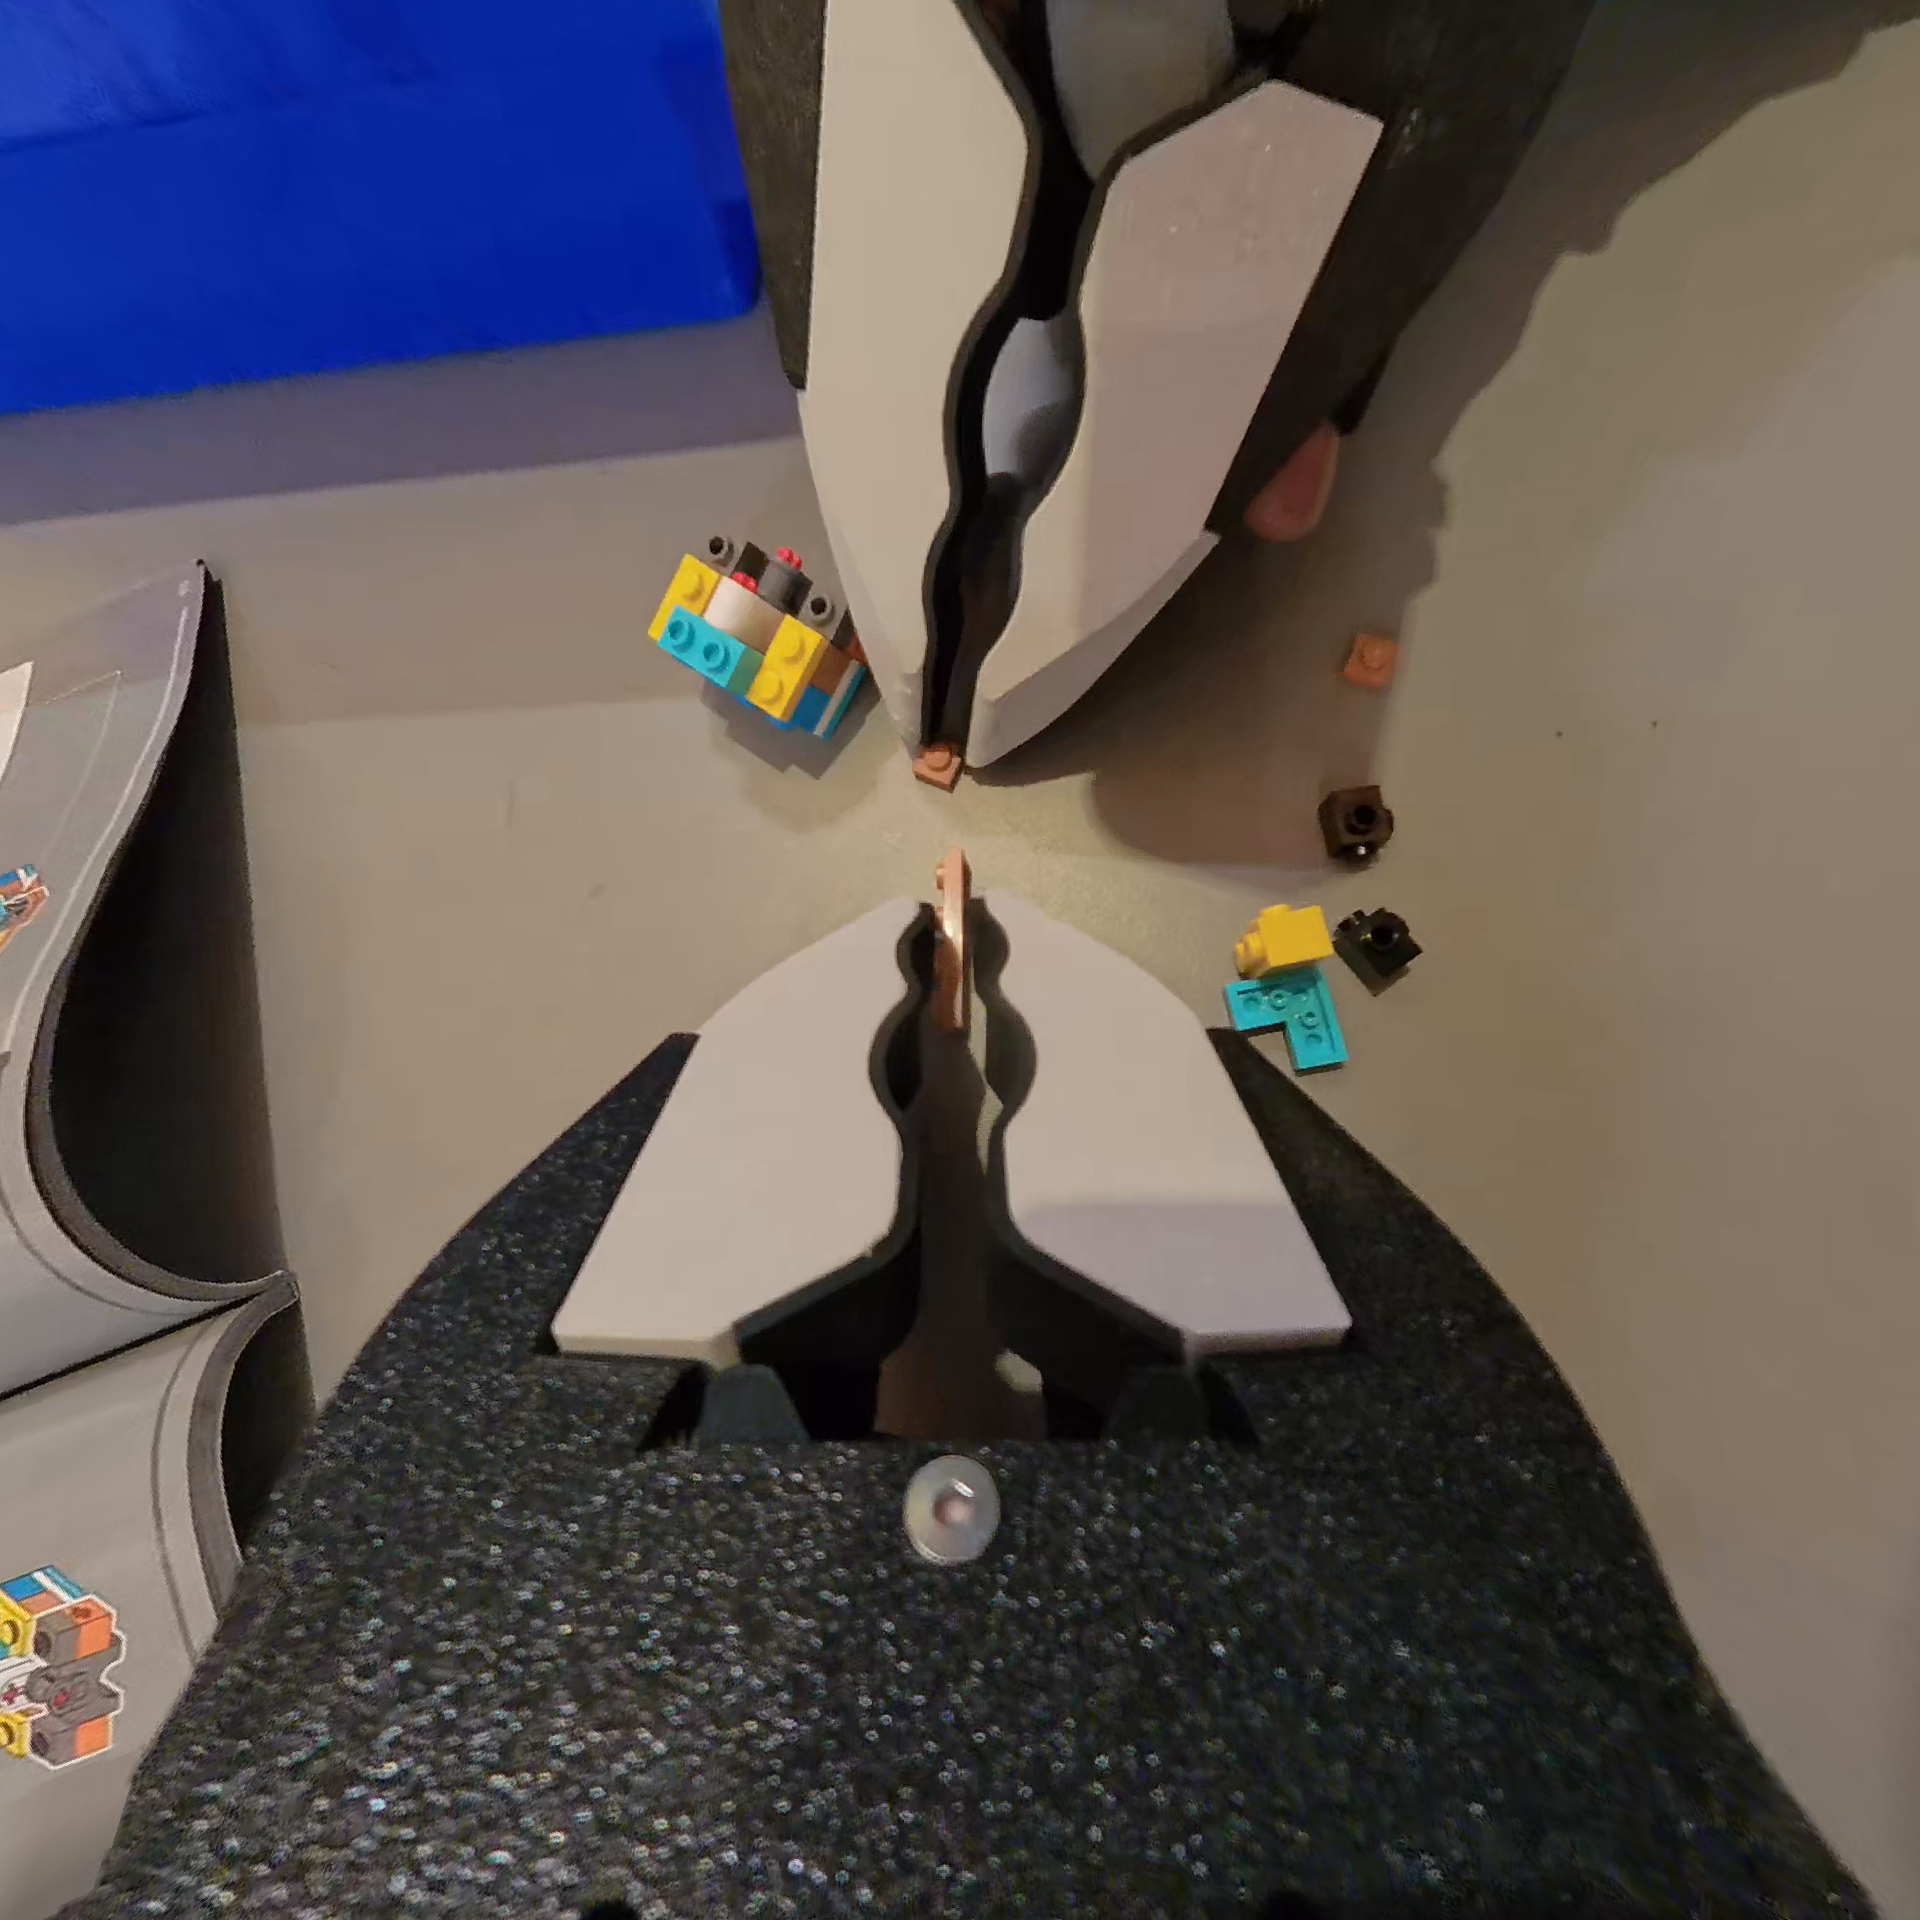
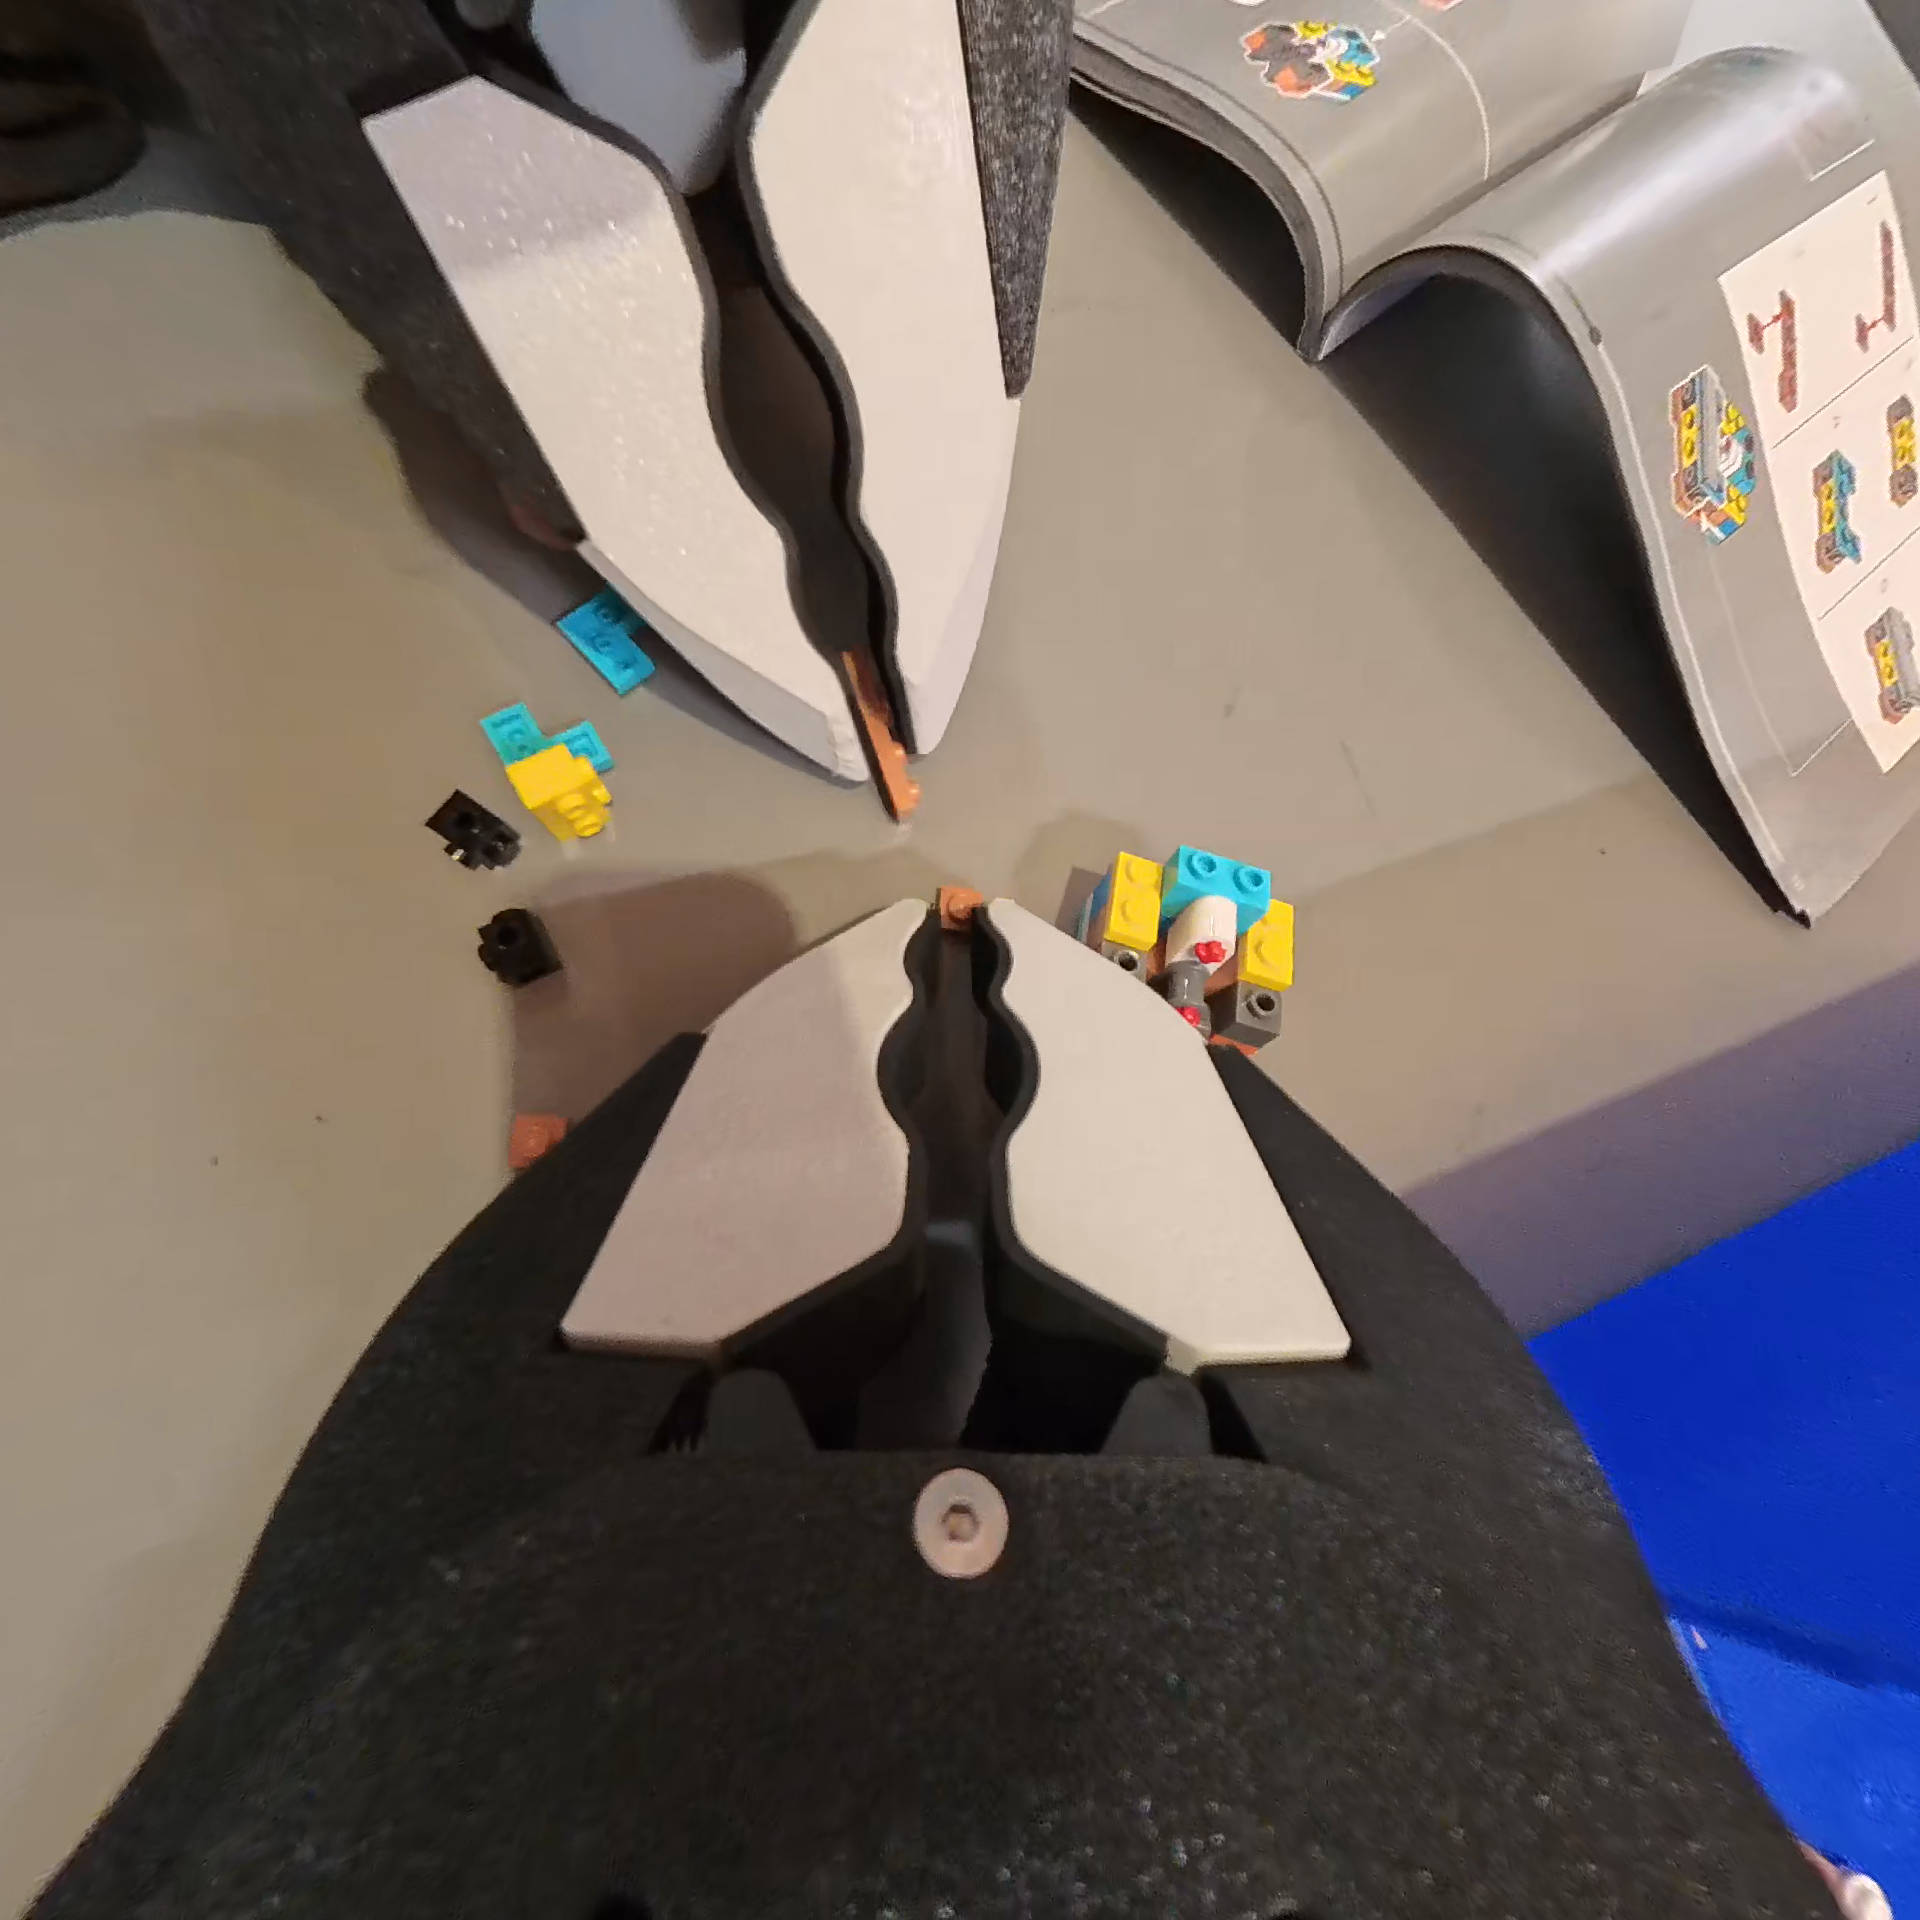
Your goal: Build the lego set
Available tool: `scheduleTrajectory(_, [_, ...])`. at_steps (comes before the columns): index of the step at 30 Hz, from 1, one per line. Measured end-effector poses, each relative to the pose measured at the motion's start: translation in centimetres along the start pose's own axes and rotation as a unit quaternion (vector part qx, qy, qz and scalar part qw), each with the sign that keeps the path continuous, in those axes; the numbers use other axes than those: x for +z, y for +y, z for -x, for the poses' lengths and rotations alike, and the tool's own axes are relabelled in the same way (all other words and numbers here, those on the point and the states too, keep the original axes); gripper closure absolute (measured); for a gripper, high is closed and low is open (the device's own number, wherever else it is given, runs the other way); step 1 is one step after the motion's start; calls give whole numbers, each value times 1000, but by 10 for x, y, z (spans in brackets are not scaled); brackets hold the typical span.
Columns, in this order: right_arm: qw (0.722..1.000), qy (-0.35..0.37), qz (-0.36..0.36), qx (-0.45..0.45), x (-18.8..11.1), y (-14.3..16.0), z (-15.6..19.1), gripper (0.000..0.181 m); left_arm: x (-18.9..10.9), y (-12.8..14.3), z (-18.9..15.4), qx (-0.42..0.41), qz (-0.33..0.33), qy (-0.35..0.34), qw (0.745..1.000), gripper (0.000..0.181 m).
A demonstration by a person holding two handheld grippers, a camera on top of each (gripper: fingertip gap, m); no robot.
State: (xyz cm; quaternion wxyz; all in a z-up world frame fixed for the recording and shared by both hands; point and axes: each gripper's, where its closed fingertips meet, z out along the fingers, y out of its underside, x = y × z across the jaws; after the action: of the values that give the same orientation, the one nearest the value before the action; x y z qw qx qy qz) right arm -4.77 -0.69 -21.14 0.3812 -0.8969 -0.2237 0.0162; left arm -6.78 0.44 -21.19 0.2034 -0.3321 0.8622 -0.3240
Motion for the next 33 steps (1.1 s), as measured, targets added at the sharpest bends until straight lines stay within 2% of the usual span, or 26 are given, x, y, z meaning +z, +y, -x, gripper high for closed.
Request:
scheduleTrajectory(3, [1000,-15,-6,15,-1,0,1,181,0,-1,-1,2,-4,3,1000,171])
scheduleTrajectory(10, [999,-20,-17,19,-3,-1,0,181,-2,-4,0,12,-15,-6,1000,166])
scheduleTrajectory(23, [1000,-13,-2,26,3,-2,0,169,-6,-11,4,7,-31,-18,999,167])
scheduleTrajectory(29, [1000,-21,-4,20,3,-2,1,181,-7,-13,7,15,-41,-27,999,167])
scheduleTrajectory(33, [1000,-28,-6,6,2,-1,2,181,-9,-15,6,25,-50,-27,998,167])
